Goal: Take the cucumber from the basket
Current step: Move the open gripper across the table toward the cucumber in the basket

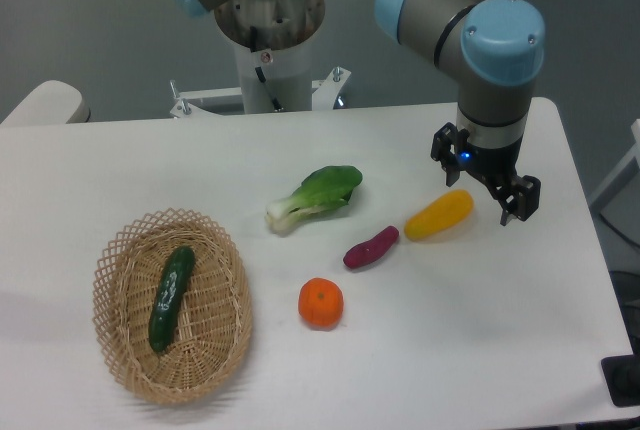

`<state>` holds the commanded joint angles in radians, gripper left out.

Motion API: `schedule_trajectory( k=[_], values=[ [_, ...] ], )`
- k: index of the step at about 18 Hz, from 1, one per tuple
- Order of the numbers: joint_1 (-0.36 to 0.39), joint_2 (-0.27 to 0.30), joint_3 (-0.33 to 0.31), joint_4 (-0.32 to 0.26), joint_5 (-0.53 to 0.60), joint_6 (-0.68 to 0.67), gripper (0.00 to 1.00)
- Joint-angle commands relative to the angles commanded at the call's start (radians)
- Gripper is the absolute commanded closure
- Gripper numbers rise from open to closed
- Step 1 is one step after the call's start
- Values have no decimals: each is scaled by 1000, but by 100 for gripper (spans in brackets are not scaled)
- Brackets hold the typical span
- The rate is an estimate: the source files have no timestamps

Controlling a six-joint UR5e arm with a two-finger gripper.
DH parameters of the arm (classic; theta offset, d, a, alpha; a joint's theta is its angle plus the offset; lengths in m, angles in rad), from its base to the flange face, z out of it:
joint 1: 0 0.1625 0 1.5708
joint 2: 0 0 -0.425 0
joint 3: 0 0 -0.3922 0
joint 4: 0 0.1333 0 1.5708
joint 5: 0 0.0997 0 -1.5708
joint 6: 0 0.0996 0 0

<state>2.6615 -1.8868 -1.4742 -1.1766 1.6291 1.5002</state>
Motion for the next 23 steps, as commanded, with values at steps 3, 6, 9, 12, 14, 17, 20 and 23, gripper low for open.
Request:
schedule_trajectory(
  k=[3, 6, 9, 12, 14, 17, 20, 23],
  values=[
    [-9, 0, 0, 0, 0, -5, 0],
    [-31, 2, -5, -3, 3, -26, 0],
    [-46, 29, -44, -5, -1, -70, 0],
    [-83, 67, -80, -8, -3, -161, 0],
    [-112, 75, -95, -14, -31, -265, 0],
    [-170, 89, -98, -14, -41, -492, 0],
    [-231, 91, -104, -17, -71, -668, 0],
    [-297, 91, -146, -9, -77, -836, 0]
  ],
)
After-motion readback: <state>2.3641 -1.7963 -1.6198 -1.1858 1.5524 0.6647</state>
